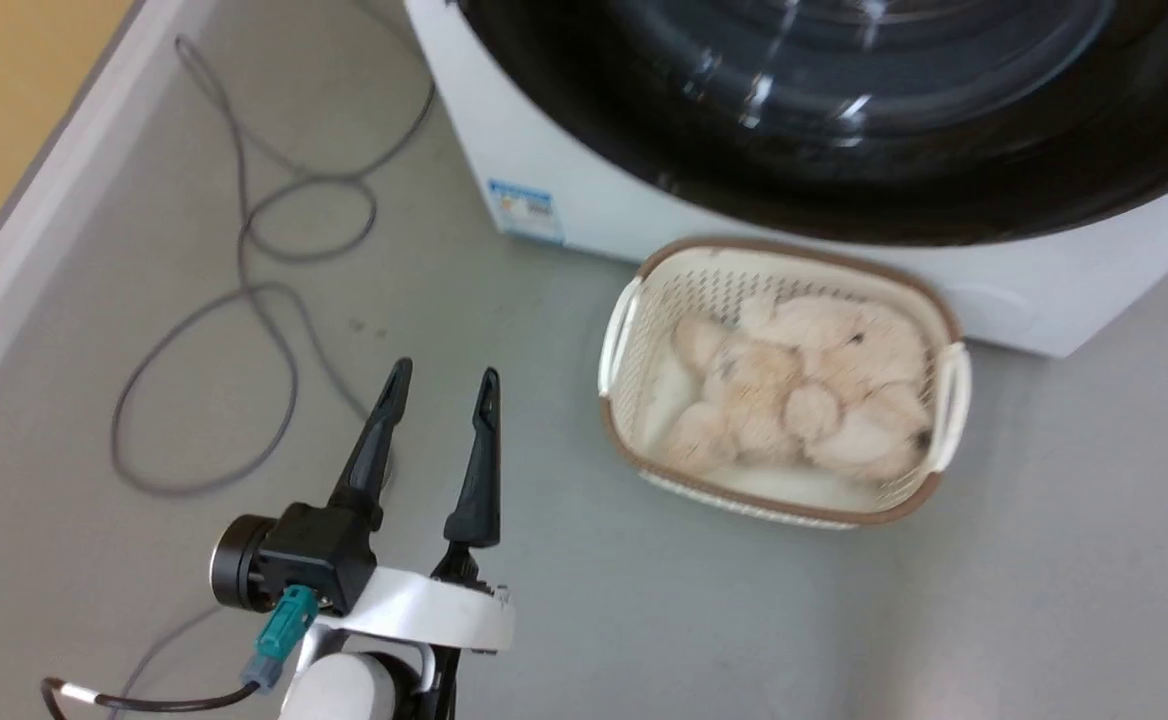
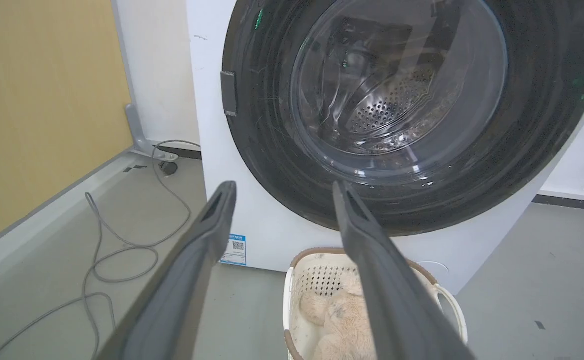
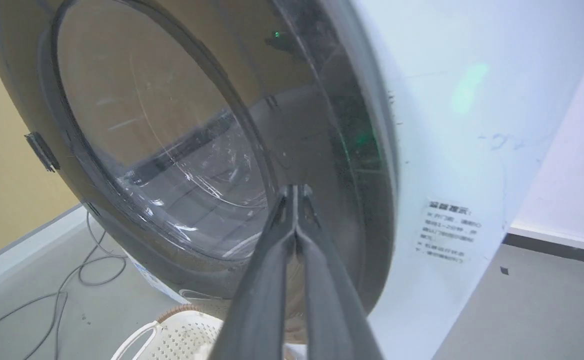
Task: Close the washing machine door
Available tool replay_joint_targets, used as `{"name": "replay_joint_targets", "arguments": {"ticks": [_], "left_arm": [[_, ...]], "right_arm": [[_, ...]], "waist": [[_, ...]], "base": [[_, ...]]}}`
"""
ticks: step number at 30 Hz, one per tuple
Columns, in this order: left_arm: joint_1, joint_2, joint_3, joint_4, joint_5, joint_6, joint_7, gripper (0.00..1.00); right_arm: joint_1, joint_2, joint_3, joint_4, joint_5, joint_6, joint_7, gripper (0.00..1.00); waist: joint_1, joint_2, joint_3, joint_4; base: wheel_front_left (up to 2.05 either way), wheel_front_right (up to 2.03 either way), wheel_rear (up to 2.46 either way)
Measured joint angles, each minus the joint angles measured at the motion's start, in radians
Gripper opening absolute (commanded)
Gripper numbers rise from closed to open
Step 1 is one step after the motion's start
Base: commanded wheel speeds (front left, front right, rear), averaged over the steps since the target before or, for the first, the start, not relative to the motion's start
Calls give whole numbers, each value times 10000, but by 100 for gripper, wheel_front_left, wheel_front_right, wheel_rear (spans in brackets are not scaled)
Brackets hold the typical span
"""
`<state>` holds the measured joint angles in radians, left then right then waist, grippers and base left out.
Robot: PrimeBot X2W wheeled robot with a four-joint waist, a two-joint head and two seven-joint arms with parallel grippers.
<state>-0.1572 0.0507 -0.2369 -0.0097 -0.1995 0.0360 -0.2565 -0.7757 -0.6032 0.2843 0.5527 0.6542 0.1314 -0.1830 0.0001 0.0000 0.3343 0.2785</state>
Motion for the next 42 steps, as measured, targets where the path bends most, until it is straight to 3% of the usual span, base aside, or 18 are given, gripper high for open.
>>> {"name": "replay_joint_targets", "arguments": {"ticks": [9, 13, 19, 21, 28, 29, 30, 31, 32, 42], "left_arm": [[520, -8, 527, 522, 130, -71, 0, 100], [729, -4, 757, 688, 130, -186, 0, 100], [818, -4, 945, 897, 132, -305, 0, 100], [898, -2, 988, 963, 136, -351, 0, 100], [1078, 4, 1003, 1262, 226, -408, 0, 100], [1104, 4, 1003, 1294, 238, -433, 0, 100], [1130, 4, 995, 1329, 251, -470, 0, 100], [1152, 2, 984, 1371, 261, -477, 0, 100], [1168, 2, 986, 1400, 280, -476, 0, 100], [1286, 2, 888, 1457, 479, -385, 0, 100]], "right_arm": [[2731, 575, -426, -1421, -94, 0, -696, 0], [3854, 966, -1005, -2424, -917, 0, -738, 0], [5404, 2090, -2504, -3745, -1735, 0, -742, 0], [5971, 2347, -2732, -4186, -2546, 0, -725, 0], [7778, 4117, -3670, -5754, -3375, 0, 2, 0], [7978, 4263, -3756, -5935, -3534, 0, 111, 7], [8150, 4426, -3864, -6073, -3653, 0, 253, 49], [8304, 4567, -3940, -6201, -3764, 0, 343, 49], [8437, 4663, -3971, -6320, -3916, 0, 410, 100], [8905, 4995, -4029, -6558, -4433, 0, 387, 100]], "waist": [[-1, 0, -1263, -770], [-1, 0, -1725, -1185], [-1, 0, -2291, -1643], [-1, 0, -2423, -1767], [-2, 0, -2744, -2029], [-2, 0, -2765, -2048], [-2, 0, -2783, -2062], [-2, 0, -2798, -2075], [-2, 0, -2814, -2085], [-1, 0, -2832, -2045]], "base": [[0, 0, 0], [0, 0, 0], [0, 0, 0], [0, 0, 0], [0, 0, 0], [0, 0, 0], [0, 0, 0], [0, 0, 0], [0, 0, 0], [0, 0, 0]]}}
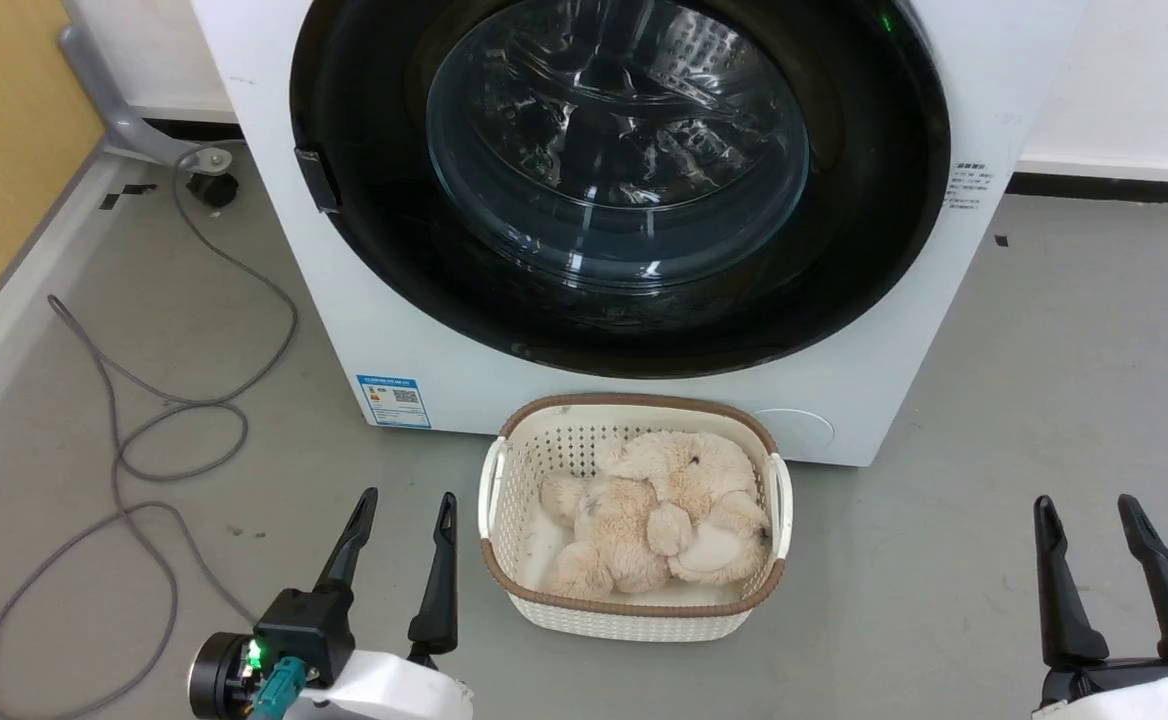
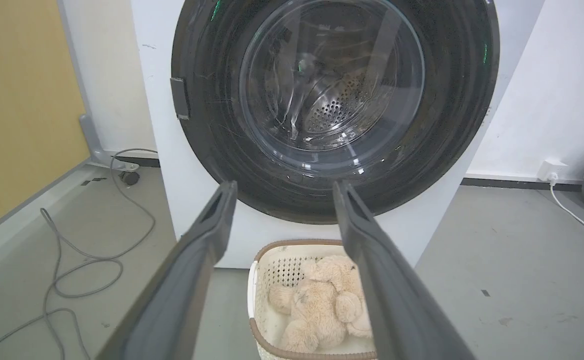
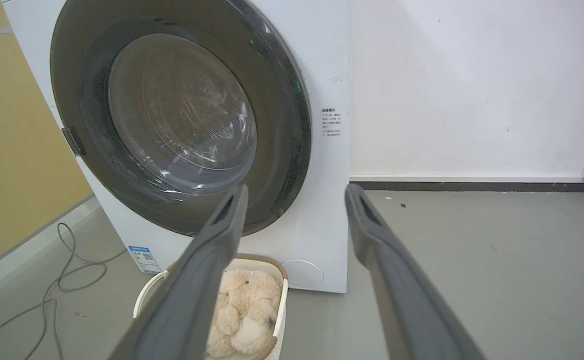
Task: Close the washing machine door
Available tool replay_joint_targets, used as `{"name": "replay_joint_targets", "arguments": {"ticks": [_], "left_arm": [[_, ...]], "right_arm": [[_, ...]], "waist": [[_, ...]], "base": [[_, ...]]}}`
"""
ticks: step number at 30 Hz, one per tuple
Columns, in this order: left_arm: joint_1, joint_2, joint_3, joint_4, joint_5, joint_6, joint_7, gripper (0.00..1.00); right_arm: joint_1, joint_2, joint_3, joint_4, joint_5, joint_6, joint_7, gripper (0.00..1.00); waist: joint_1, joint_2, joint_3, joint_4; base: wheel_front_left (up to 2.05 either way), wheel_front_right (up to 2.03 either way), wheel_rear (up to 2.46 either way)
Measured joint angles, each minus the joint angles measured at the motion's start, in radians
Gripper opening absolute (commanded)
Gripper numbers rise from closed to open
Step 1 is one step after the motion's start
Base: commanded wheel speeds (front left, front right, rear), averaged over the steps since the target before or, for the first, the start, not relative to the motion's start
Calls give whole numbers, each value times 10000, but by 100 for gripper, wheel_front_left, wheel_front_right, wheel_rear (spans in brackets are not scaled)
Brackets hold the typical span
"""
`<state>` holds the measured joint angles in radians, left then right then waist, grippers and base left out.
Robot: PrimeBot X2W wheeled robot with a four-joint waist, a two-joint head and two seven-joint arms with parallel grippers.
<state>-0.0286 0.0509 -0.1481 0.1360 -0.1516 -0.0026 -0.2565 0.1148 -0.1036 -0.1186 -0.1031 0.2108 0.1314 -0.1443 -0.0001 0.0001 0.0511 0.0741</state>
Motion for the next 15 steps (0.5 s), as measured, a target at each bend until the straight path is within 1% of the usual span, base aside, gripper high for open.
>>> {"name": "replay_joint_targets", "arguments": {"ticks": [6, 7, 15], "left_arm": [[36, 0, -48, 25, 17, -2, 2, 100], [36, -6, -40, 21, 8, -2, 8, 0], [36, -12, -17, 6, 6, -4, 77, 0]], "right_arm": [[-1, 2, 42, 17, 2, 0, -77, 100], [-4, 2, 40, 17, 2, 0, -71, 0], [-7, 2, 56, 21, -2, 0, -50, 0]], "waist": [[0, 0, -11, 45], [0, 0, -12, 45], [0, 0, -30, 21]], "base": [[0, 0, 0], [0, 0, 0], [0, 0, 0]]}}
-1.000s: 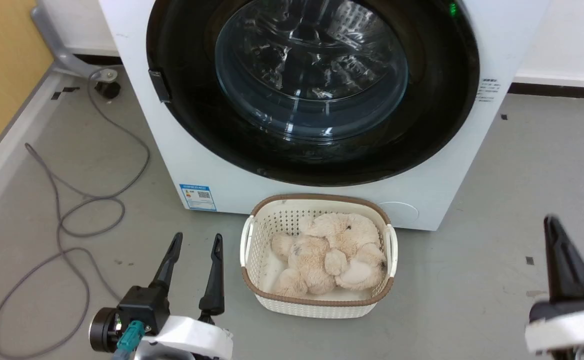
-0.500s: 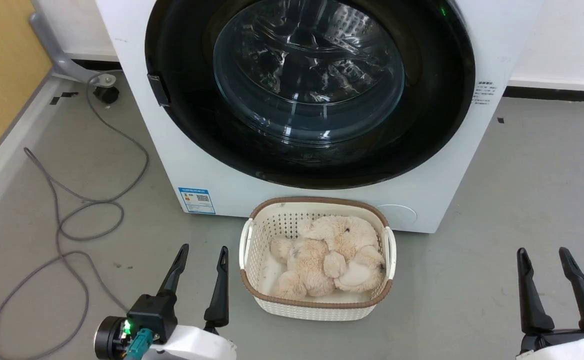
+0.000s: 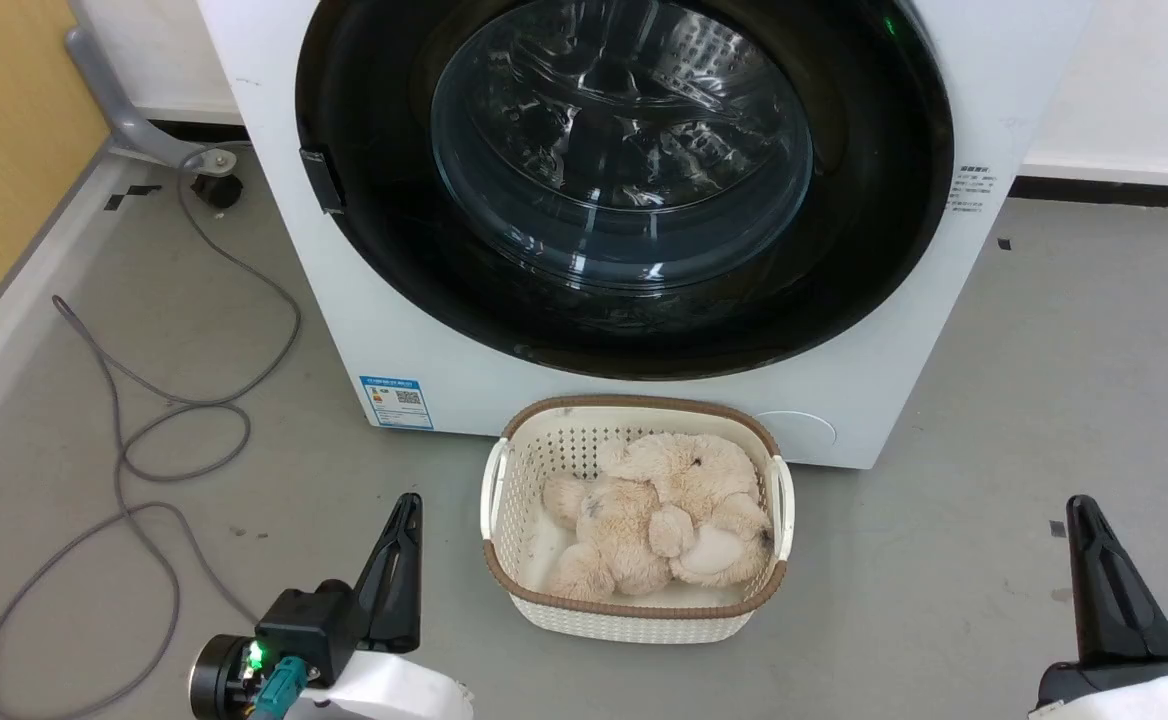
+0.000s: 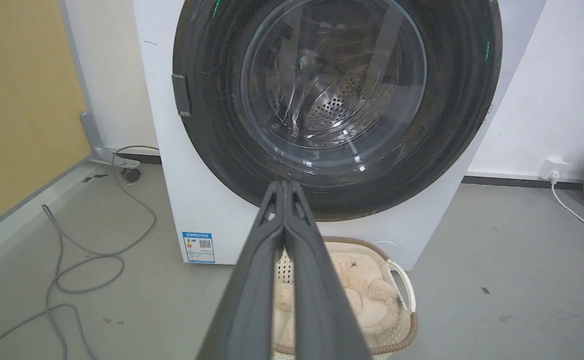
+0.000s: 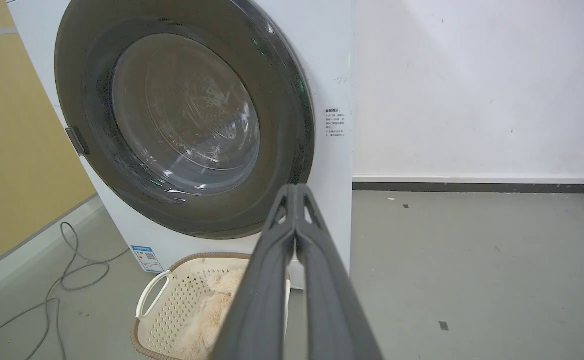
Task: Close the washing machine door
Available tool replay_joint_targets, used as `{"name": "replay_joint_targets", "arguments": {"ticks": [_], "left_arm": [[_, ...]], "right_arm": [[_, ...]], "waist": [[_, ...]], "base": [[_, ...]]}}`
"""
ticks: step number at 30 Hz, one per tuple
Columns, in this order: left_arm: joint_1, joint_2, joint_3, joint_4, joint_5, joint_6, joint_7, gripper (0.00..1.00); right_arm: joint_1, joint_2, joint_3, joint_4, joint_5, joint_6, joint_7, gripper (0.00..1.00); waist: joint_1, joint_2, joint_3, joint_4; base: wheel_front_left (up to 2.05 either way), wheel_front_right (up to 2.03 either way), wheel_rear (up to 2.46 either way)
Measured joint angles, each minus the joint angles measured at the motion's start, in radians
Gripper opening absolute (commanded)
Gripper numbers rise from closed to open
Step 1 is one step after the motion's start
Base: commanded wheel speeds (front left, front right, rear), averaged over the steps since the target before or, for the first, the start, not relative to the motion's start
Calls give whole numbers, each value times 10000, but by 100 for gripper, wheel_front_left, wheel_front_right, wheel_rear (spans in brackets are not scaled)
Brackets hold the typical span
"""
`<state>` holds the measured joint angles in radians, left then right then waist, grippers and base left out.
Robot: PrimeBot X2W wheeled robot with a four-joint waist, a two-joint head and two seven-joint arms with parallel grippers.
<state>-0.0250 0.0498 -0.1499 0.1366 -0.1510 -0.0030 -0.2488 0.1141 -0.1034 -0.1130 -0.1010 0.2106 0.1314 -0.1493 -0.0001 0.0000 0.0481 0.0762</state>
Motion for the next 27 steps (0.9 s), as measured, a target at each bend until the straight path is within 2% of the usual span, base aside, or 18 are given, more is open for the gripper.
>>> {"name": "replay_joint_targets", "arguments": {"ticks": [27], "left_arm": [[0, 0, 316, -278, 282, 0, 543, 0]], "right_arm": [[-116, 73, 236, 222, -491, 0, 334, 0]], "waist": [[1, 0, -106, -171]], "base": [[0, 0, 0]]}}
